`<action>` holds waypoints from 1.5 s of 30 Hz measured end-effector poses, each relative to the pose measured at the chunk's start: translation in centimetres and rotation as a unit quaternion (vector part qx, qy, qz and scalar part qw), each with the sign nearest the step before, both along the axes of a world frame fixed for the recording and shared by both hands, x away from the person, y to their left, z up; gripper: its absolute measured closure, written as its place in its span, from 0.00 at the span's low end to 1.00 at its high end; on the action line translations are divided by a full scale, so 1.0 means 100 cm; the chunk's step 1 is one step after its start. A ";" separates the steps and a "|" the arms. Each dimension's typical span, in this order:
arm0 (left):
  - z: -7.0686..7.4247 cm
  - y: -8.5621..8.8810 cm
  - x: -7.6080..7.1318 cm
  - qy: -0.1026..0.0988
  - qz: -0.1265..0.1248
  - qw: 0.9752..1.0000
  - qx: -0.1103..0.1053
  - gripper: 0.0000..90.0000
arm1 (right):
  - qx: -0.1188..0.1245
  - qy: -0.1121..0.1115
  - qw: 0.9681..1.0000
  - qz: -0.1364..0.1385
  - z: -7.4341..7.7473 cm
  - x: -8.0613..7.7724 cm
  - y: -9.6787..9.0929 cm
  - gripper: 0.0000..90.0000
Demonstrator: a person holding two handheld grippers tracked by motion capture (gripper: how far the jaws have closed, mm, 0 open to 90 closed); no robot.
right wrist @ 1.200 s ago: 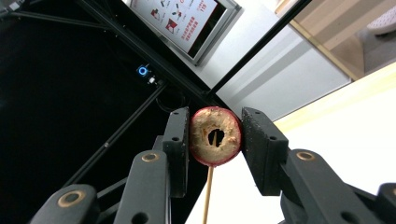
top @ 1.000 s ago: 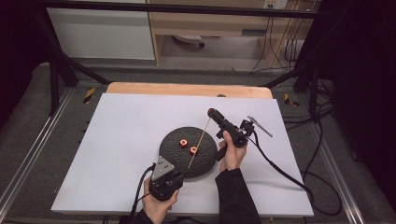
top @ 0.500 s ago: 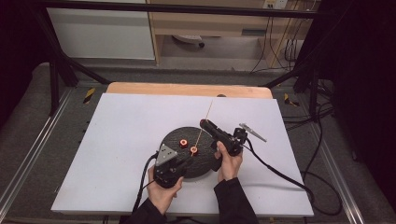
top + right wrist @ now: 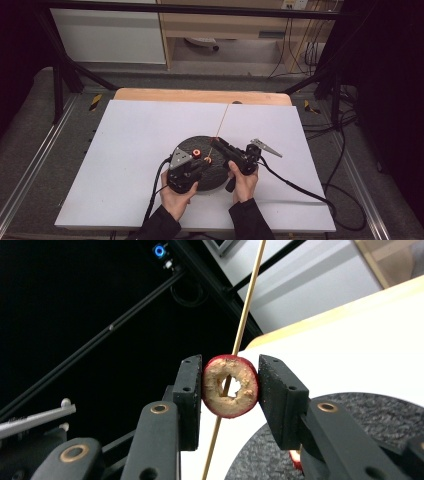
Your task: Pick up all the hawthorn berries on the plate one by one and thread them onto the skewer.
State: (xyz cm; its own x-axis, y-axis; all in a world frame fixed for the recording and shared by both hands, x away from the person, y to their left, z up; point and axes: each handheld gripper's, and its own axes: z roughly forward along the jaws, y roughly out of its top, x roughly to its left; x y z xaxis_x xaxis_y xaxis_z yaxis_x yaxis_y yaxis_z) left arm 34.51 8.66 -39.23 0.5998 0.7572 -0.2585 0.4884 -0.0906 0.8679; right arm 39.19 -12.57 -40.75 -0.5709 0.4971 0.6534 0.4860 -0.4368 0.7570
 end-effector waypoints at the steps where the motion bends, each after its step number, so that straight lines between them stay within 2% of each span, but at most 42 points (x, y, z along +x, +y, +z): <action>1: 0.000 0.000 0.001 0.001 -0.001 1.000 -0.001 0.98 | -0.003 -0.001 1.000 0.003 -0.001 -0.001 0.000 0.71; 10: -0.003 0.005 0.003 0.005 -0.011 1.000 0.004 0.98 | -0.024 -0.001 1.000 0.011 -0.005 -0.004 0.003 0.69; 16: -0.006 0.019 0.002 0.005 -0.015 1.000 0.026 0.98 | -0.043 -0.010 0.999 0.021 -0.001 -0.005 -0.003 0.53; 19: -0.007 0.029 0.002 0.007 -0.015 0.999 0.037 0.98 | -0.073 -0.018 0.997 0.018 0.002 -0.004 -0.009 0.44; 22: -0.010 0.040 0.000 0.005 -0.022 0.998 0.054 0.98 | -0.101 -0.012 0.995 0.020 0.004 -0.003 -0.014 0.33; 26: -0.016 0.057 -0.005 0.009 -0.028 0.997 0.066 0.98 | -0.153 -0.002 0.987 0.039 0.004 0.000 -0.019 0.20; 29: -0.019 0.071 -0.009 0.012 -0.027 0.997 0.075 0.98 | -0.196 0.008 0.979 0.056 0.002 0.002 -0.021 0.14; 31: -0.022 0.079 -0.011 0.014 -0.027 0.996 0.083 0.98 | -0.229 0.012 0.971 0.067 0.002 0.004 -0.022 0.12; 33: -0.025 0.088 -0.013 0.015 -0.031 0.995 0.092 0.98 | -0.264 0.017 0.961 0.075 0.002 0.006 -0.021 0.12; 37: -0.031 0.102 -0.018 0.019 -0.036 0.994 0.103 0.98 | -0.333 0.016 0.938 0.095 0.006 0.012 -0.016 0.14; 41: -0.034 0.113 -0.021 0.020 -0.039 0.992 0.115 0.98 | -0.376 0.032 0.919 0.114 0.012 0.021 -0.005 0.14; 43: -0.034 0.118 -0.022 0.021 -0.048 0.992 0.116 0.98 | -0.400 0.039 0.908 0.123 0.014 0.025 0.002 0.15; 45: -0.035 0.121 -0.024 0.020 -0.047 0.991 0.127 0.98 | -0.421 0.049 0.896 0.132 0.016 0.030 0.010 0.15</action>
State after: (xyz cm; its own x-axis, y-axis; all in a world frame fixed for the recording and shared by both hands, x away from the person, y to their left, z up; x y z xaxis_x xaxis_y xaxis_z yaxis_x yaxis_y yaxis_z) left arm 32.14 20.78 -42.71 0.6633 0.7427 -0.0922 0.5014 -0.3495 0.7915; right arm 42.17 -11.57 -39.16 -0.7012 0.6938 0.1639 0.5708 0.4087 0.7121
